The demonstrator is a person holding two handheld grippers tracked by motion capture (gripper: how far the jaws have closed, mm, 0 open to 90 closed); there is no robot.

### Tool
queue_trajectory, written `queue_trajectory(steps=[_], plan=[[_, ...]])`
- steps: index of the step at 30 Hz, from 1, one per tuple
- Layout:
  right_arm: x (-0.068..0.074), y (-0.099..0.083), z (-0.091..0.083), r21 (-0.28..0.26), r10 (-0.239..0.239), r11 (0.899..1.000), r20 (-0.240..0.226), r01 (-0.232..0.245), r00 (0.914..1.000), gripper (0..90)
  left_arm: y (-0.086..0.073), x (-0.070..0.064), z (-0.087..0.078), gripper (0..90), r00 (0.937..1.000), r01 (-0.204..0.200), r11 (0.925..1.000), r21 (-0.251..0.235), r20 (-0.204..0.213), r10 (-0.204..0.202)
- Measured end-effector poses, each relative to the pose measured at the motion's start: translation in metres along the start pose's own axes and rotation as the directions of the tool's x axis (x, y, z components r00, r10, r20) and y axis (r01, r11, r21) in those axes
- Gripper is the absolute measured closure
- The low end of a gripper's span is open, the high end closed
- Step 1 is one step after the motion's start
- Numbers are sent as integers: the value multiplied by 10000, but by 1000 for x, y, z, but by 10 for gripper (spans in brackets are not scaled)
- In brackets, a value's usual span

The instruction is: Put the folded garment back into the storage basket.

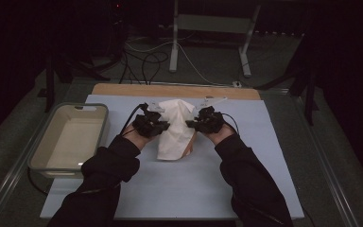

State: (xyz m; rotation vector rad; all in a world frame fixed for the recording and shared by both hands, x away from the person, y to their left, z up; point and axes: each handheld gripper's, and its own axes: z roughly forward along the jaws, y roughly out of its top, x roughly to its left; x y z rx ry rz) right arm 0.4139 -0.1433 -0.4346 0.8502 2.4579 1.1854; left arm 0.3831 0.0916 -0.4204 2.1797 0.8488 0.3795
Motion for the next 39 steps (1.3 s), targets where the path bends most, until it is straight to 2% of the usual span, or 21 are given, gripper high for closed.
queue_trajectory(steps=[26,39], plan=[[35,43,18,16,-747,9972,-181,748,9970,773,-9,25,-48,869,9986,-168,9997,187,-498,177],[53,65,35,42,-1061,9943,-405,1063,9935,772,-20,40,-72,869,9975,84,9998,200,-710,-69]])
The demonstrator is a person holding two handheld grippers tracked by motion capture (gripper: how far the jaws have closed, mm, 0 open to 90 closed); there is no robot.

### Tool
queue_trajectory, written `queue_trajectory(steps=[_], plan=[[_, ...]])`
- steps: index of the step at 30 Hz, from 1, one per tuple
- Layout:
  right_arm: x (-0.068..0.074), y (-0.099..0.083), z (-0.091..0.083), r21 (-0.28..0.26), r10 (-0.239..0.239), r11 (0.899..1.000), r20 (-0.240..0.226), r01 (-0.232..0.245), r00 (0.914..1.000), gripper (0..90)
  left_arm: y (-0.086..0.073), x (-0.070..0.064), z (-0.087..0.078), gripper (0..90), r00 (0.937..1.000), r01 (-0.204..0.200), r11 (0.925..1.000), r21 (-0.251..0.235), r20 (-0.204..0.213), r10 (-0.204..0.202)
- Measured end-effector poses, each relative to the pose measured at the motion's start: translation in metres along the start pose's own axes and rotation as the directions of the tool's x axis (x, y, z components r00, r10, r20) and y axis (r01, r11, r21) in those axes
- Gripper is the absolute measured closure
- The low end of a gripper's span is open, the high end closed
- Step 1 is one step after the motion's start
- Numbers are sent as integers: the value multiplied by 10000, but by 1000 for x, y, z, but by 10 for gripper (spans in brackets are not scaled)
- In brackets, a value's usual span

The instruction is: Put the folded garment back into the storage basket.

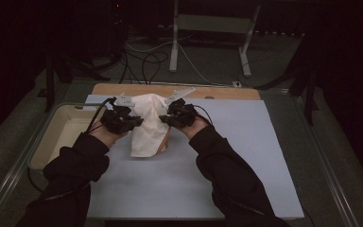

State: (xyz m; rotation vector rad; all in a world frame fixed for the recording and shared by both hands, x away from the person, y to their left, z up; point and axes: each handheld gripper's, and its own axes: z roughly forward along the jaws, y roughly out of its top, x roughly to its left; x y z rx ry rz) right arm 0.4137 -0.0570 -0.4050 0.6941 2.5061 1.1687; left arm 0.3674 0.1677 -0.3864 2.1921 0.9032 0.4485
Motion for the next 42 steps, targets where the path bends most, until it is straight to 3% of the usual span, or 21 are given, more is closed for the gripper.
queue_trajectory(steps=[21,42], plan=[[32,43,34,-12,-259,9997,-395,259,9989,772,-21,35,-42,869,9973,462,9989,83,-573,-456],[59,83,48,-196,-710,9974,-730,697,9948,772,-35,58,-83,868,9906,824,9965,107,-1100,-807]])
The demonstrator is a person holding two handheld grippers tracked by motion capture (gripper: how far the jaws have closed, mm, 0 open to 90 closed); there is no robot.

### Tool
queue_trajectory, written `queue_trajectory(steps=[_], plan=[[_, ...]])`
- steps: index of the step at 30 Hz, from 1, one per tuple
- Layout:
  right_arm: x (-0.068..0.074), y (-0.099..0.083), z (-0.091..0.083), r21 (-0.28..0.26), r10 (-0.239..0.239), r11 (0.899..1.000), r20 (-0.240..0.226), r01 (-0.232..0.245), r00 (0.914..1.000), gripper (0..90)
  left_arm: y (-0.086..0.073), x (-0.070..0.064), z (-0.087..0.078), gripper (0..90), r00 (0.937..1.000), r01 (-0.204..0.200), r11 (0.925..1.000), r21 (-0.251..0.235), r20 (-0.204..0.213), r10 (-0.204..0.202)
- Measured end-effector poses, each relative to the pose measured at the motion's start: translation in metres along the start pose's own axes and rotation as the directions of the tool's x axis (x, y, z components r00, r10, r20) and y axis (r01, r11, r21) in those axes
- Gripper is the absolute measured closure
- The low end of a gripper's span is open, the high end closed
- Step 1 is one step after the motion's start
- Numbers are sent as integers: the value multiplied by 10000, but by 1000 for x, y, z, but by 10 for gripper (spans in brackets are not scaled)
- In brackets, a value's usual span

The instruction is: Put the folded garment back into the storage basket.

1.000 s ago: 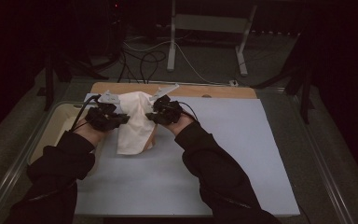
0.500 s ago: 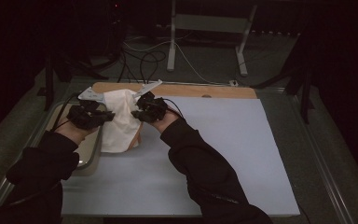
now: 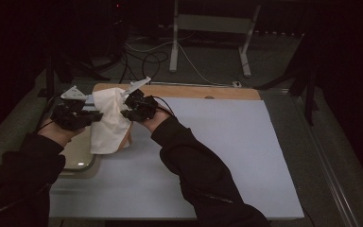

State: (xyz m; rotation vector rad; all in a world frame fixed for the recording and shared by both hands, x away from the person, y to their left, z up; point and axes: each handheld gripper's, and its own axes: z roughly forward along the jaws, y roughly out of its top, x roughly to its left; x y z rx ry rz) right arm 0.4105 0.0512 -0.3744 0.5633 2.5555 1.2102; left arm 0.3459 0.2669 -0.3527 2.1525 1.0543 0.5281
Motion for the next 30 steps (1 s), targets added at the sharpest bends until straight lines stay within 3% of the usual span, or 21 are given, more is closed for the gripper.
queue_trajectory(steps=[20,30], plan=[[30,35,27,3,-469,9989,-357,469,9983,772,-23,32,-33,868,9979,380,9992,151,-532,-371],[45,48,44,88,-576,9983,-386,579,9976,772,-37,47,-41,868,9954,636,9977,238,-737,-617]])
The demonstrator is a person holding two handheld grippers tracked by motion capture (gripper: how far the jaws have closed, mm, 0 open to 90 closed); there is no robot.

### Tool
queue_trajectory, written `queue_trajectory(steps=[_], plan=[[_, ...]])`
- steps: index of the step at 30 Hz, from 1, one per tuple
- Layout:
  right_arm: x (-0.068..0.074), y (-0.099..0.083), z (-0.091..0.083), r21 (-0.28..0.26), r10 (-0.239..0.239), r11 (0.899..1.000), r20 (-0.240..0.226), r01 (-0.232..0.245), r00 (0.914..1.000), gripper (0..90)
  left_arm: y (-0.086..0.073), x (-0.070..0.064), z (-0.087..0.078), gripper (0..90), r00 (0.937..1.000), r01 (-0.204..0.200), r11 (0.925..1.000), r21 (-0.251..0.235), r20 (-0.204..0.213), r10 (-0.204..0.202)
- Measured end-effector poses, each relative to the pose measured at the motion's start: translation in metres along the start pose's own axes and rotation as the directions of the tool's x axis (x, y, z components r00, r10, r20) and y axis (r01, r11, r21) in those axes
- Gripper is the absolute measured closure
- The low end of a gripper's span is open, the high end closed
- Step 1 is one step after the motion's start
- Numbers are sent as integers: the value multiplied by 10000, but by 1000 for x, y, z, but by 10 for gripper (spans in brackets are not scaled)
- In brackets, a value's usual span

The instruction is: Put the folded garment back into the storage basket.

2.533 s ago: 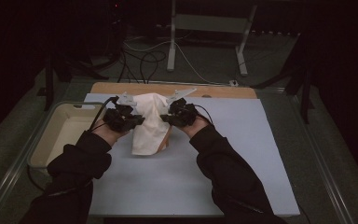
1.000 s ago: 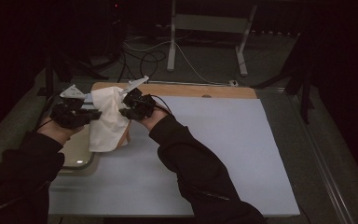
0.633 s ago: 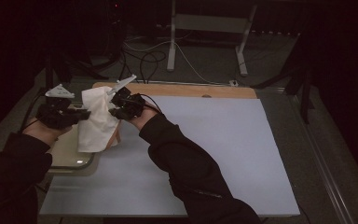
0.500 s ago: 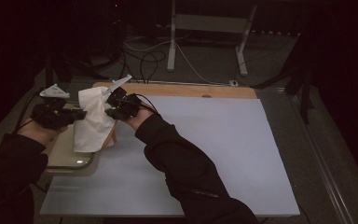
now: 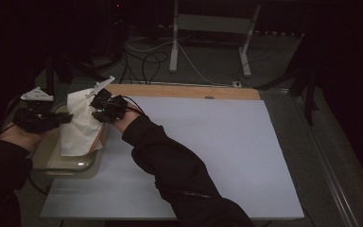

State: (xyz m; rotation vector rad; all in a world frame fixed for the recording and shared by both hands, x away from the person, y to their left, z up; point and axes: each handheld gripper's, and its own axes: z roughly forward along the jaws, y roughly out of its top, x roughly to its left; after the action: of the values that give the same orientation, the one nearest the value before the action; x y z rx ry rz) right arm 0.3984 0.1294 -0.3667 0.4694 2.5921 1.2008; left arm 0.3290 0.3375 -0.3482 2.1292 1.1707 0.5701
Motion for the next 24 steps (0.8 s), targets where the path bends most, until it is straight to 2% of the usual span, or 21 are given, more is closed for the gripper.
queue_trajectory(steps=[12,18,24], plan=[[16,10,26,116,-39,9999,184,37,9998,772,-14,20,-1,868,9989,221,9994,263,-412,-210],[25,14,38,194,128,9997,352,-134,9993,772,-23,29,0,867,9977,494,9984,281,-471,-480],[29,14,48,253,301,9992,399,-312,9987,771,-28,36,2,867,9976,548,9977,407,-455,-530]])
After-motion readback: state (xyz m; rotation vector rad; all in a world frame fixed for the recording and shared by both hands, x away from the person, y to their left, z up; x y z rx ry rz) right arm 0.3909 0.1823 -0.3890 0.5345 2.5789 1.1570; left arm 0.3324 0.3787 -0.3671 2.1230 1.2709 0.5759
